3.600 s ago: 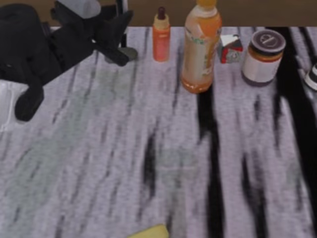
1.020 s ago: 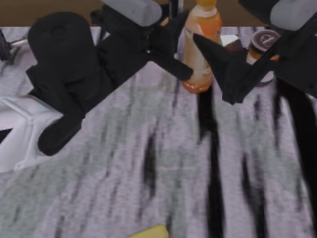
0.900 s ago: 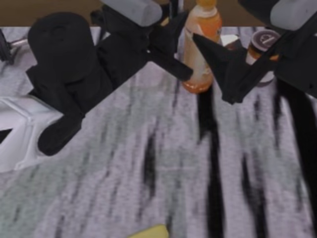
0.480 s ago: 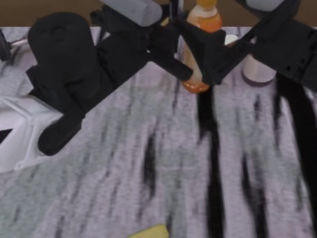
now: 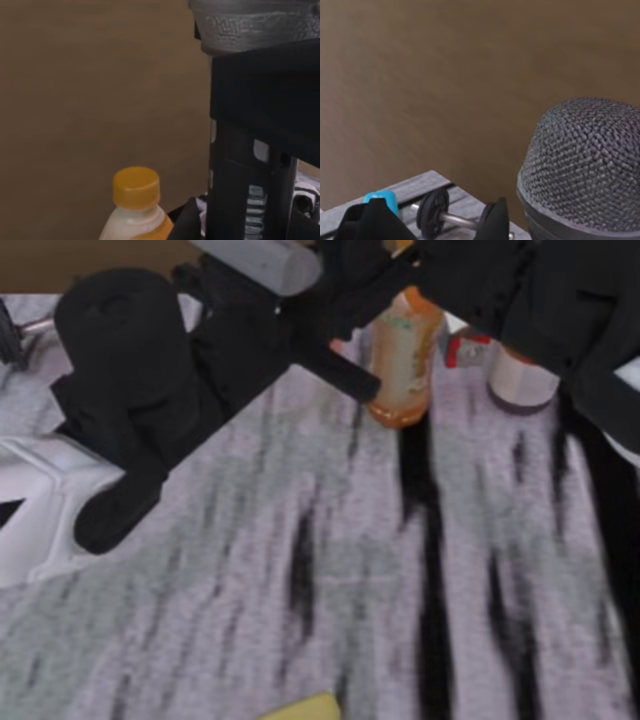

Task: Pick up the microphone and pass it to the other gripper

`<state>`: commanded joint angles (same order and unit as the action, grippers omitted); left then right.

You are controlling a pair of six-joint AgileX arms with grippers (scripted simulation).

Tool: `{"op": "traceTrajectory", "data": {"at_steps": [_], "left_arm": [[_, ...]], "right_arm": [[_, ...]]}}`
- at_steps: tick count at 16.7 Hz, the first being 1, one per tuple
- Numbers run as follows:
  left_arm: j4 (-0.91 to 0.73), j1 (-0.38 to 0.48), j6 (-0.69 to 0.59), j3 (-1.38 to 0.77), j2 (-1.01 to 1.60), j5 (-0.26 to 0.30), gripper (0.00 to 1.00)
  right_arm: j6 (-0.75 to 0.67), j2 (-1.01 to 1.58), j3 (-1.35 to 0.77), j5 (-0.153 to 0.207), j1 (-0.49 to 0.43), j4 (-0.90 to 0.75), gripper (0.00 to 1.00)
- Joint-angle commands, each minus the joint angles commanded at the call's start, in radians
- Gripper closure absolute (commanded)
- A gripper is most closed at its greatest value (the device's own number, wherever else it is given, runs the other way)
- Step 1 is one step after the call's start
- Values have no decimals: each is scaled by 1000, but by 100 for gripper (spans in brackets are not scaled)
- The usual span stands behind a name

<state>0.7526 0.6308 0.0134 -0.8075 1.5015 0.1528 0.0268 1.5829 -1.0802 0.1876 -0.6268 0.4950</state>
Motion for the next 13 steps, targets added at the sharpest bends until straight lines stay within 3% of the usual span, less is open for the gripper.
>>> {"op": "traceTrajectory", "data": {"at_steps": [3,13], "left_arm": [[0,0,0,0,0,0,100],[0,0,0,0,0,0,100]], "right_arm": [[0,0,0,0,0,0,0],[0,0,0,0,0,0,75]]}}
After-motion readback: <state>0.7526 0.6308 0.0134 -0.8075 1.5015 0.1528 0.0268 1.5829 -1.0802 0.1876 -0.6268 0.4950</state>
